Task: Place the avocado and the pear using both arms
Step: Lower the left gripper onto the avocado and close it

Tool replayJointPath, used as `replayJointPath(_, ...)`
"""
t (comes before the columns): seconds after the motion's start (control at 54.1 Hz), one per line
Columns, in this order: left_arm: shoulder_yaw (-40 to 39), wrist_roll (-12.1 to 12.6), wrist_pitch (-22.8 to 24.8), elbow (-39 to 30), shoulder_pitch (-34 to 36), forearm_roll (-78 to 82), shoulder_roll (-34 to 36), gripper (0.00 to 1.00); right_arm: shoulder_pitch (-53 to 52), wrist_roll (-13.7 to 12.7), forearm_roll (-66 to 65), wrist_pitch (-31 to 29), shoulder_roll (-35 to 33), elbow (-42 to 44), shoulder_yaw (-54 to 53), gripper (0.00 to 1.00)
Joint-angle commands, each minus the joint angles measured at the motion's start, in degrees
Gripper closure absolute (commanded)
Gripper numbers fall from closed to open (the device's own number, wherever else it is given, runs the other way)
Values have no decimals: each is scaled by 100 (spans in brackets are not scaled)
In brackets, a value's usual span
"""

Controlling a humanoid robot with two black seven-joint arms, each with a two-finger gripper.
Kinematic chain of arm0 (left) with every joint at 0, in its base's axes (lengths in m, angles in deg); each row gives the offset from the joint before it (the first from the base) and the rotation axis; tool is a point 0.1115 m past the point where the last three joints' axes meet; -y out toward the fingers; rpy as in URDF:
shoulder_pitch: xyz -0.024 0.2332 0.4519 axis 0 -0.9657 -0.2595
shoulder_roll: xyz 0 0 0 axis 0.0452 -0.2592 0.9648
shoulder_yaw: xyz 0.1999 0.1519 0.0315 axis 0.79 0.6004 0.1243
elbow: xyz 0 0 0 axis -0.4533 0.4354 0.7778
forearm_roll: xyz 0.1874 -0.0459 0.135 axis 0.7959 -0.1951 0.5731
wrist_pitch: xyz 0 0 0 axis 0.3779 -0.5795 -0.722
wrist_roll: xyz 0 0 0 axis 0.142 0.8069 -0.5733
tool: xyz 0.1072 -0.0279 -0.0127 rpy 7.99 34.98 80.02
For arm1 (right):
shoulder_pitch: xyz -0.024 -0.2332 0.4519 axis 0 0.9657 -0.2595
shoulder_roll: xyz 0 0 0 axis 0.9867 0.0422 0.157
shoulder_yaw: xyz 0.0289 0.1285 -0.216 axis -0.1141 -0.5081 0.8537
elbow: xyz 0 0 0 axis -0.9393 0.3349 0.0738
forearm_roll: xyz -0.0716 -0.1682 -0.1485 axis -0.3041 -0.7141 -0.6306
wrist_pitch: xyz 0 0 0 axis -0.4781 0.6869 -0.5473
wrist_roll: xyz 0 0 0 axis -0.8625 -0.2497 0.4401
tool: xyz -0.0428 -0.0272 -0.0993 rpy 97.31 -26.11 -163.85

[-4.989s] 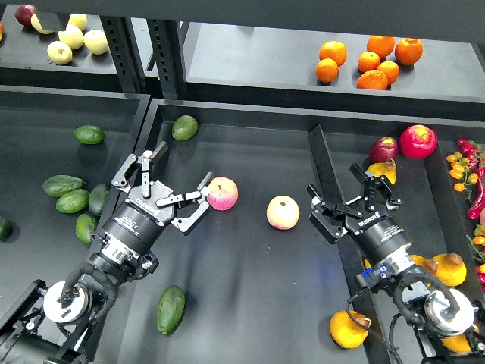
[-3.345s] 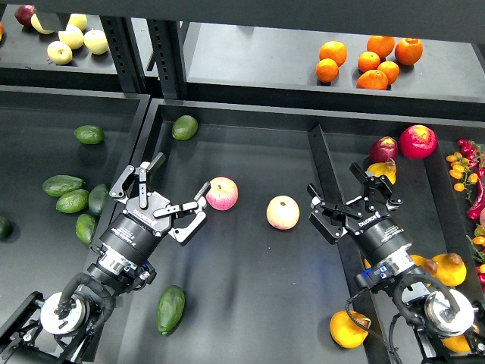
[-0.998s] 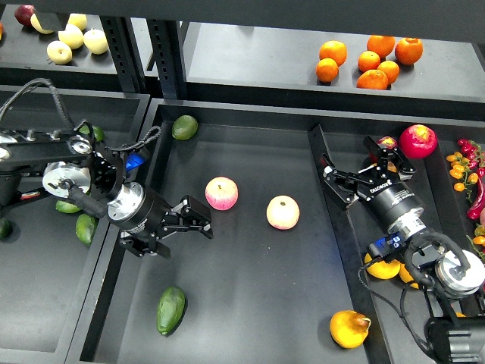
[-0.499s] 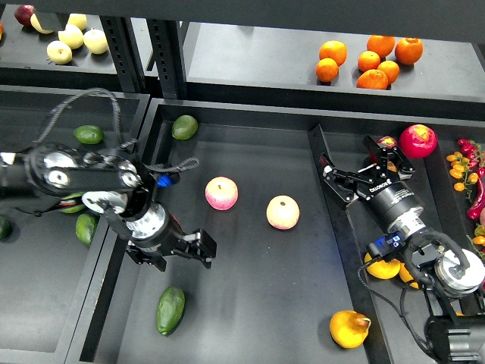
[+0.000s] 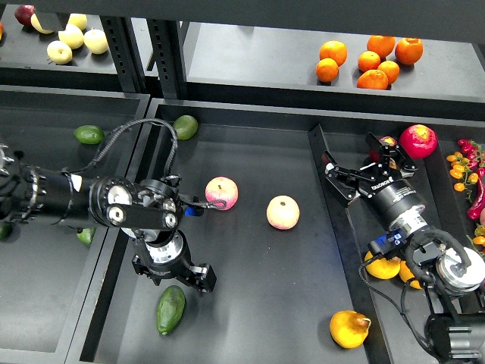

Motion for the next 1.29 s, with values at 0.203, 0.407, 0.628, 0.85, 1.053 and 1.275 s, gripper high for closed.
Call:
replayJointPath(0.203, 216, 0, 0, 446, -121, -35, -425, 0, -8, 1, 3, -44, 0, 88, -1, 0)
replayJointPath(0.407, 295, 0, 0, 578, -315, -8, -425, 0, -8, 1, 12, -44, 0, 106, -1, 0)
replayJointPath(0.628, 382, 0, 0, 693, -429, -8, -425, 0, -35, 0, 30, -53, 0, 150, -1, 0)
replayJointPath(0.85, 383, 0, 0, 772, -534, -8, -425, 0, -52, -8, 30, -62, 0, 176, -1, 0)
replayJointPath(1.053, 383, 0, 0, 895, -666, -8, -425, 0, -52, -8, 30, -62, 0, 176, -1, 0)
replayJointPath(1.275, 383, 0, 0, 983, -763, -8, -425, 1, -52, -8, 38, -62, 0, 176, -1, 0)
